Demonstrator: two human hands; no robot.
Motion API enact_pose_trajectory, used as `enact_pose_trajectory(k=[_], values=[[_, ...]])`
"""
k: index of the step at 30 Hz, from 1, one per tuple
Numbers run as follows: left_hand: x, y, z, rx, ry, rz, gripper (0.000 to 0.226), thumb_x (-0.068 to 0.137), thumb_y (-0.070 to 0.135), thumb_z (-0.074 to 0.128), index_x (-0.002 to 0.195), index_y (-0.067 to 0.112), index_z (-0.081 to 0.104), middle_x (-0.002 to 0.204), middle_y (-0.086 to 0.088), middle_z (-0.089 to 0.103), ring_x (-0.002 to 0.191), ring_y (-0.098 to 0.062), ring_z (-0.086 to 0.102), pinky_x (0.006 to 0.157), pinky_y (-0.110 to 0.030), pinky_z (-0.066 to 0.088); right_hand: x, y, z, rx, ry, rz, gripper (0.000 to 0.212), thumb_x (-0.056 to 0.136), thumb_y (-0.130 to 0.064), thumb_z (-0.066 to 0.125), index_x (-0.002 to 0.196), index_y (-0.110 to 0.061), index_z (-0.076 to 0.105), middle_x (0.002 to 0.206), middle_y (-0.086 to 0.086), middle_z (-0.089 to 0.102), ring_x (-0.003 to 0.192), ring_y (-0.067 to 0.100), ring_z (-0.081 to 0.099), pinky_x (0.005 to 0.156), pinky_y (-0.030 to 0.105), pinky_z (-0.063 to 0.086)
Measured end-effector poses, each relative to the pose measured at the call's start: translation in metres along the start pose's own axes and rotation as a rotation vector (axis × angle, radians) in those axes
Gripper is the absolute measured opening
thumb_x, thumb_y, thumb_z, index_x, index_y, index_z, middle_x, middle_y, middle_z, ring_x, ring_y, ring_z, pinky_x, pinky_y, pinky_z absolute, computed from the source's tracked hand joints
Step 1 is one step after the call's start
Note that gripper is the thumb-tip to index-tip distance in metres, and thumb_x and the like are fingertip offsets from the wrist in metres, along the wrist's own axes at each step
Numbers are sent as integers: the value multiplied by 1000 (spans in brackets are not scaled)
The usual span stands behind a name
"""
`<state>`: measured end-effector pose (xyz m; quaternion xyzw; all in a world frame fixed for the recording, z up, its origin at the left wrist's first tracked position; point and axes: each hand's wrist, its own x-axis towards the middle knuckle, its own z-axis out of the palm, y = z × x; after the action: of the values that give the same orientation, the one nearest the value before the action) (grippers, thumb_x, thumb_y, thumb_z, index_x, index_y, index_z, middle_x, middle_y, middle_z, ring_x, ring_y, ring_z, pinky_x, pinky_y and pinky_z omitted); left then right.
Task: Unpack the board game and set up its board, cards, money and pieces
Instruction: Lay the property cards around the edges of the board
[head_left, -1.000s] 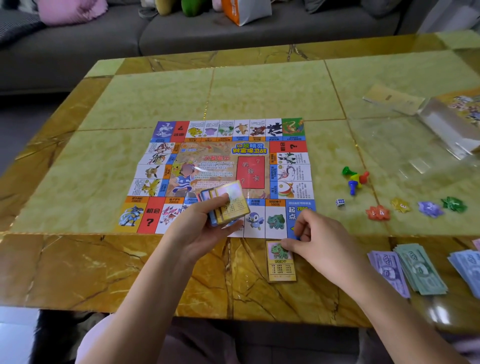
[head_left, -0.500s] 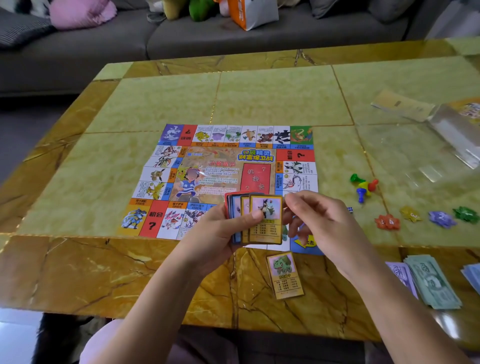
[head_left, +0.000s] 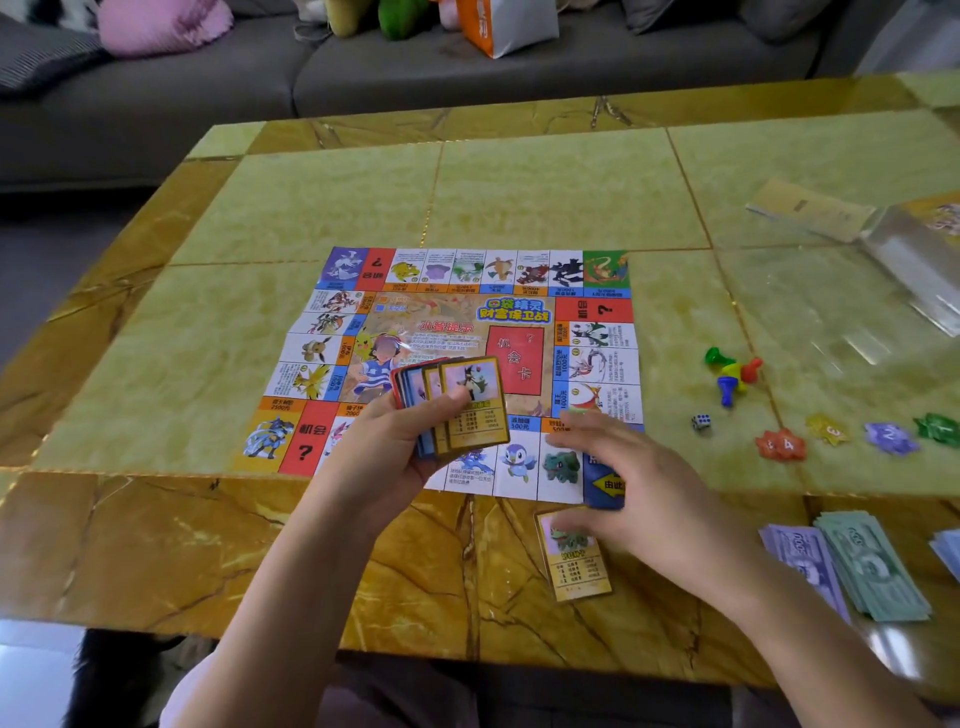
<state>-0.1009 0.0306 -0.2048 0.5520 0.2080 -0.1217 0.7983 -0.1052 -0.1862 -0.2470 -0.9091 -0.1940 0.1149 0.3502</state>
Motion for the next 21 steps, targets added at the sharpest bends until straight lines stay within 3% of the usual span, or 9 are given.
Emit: enact_pose_trajectory(k=[2, 4, 8, 10, 14, 21], values=[[1, -1, 0, -2, 1, 1, 17, 81, 9, 62, 97, 6, 62, 84, -11, 74, 76, -21, 72, 71, -32, 60, 0, 4, 3, -19, -25, -46, 70, 69, -47, 76, 131, -47, 44, 136, -41, 17, 134, -16, 9, 104, 1, 4], [1, -2, 0, 1, -1, 1, 26, 74, 12, 64, 99, 6, 62, 85, -11, 74, 76, -21, 72, 71, -32, 60, -1, 7, 7, -22, 3, -103, 64, 72, -45, 75, 125, -53, 41, 138, -44, 12, 135, -15, 3, 106, 6, 2], [2, -1, -1, -21, 10, 1, 26, 75, 11, 63, 100, 4, 62, 86, -12, 73, 76, -22, 72, 69, -30, 60, -11, 14, 11, -25, 74, -280, 35, 74, -49, 71, 109, -44, 65, 133, -32, 43, 131, -10, 24, 103, 11, 21], [2, 0, -2, -26, 16, 7, 31, 73, 13, 64, 102, 3, 62, 88, -13, 73, 78, -23, 72, 70, -30, 60, -16, 18, 12, -61, 61, -323, 33, 76, -55, 63, 104, -39, 70, 128, -25, 50, 126, -4, 31, 99, 15, 27], [3, -1, -2, -11, 28, 9, 31, 77, 12, 63, 108, 3, 61, 95, -14, 72, 83, -24, 71, 73, -32, 60, -18, 24, 15, -54, 49, -318, 34, 77, -58, 58, 101, -39, 73, 129, -16, 51, 123, 8, 35, 100, 32, 37], [2, -1, -1, -12, 44, 1, 27, 82, 8, 62, 108, 3, 60, 92, -14, 72, 81, -24, 72, 72, -33, 60, -18, 23, 26, -190, 161, -362, 35, 79, -57, 53, 95, -34, 76, 130, -6, 57, 124, 23, 41, 91, 48, 47]])
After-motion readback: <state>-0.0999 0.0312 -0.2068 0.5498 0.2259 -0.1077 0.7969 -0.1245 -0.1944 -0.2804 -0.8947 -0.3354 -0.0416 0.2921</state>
